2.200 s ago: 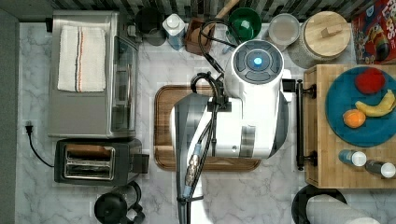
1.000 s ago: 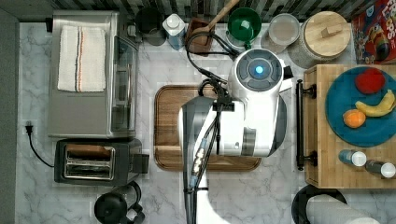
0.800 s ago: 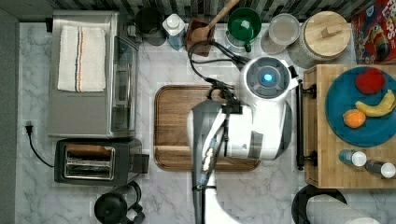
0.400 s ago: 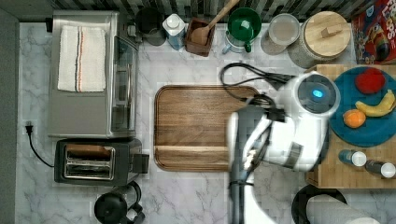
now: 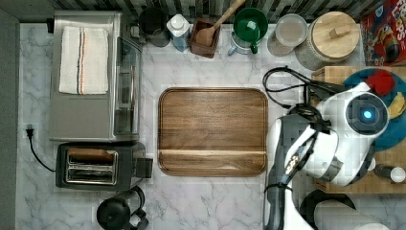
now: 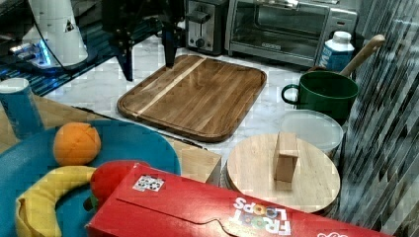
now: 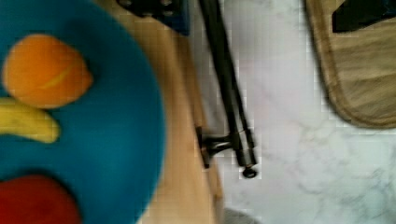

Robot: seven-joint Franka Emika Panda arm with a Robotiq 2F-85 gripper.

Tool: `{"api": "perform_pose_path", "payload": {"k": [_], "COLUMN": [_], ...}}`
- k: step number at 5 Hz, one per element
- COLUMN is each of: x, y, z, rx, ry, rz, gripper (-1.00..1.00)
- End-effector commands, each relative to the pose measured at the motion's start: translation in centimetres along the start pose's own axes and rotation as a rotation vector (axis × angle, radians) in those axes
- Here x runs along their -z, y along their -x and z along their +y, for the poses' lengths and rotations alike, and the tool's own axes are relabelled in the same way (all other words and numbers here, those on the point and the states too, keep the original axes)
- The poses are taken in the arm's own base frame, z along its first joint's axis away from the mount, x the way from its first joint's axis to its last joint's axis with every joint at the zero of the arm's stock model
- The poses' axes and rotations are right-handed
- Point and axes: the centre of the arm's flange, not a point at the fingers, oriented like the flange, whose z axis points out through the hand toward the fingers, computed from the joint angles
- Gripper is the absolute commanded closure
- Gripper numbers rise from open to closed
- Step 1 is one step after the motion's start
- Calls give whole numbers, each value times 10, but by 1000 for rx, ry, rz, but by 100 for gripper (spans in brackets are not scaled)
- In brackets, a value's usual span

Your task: Open the drawer.

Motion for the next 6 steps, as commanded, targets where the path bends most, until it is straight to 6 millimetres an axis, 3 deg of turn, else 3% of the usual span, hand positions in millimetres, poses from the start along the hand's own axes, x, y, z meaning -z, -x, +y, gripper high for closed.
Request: {"api": "perform_pose_path", "payload": {"k": [1,4,6], "x": [-19,-62,-88], "y": [-12,-13,0], "z": [-43,-21,-31], "rx": [161,129,100], "ry": [10,10,21], "rz": [32,17,26], "gripper": [-100,-100,-100]}}
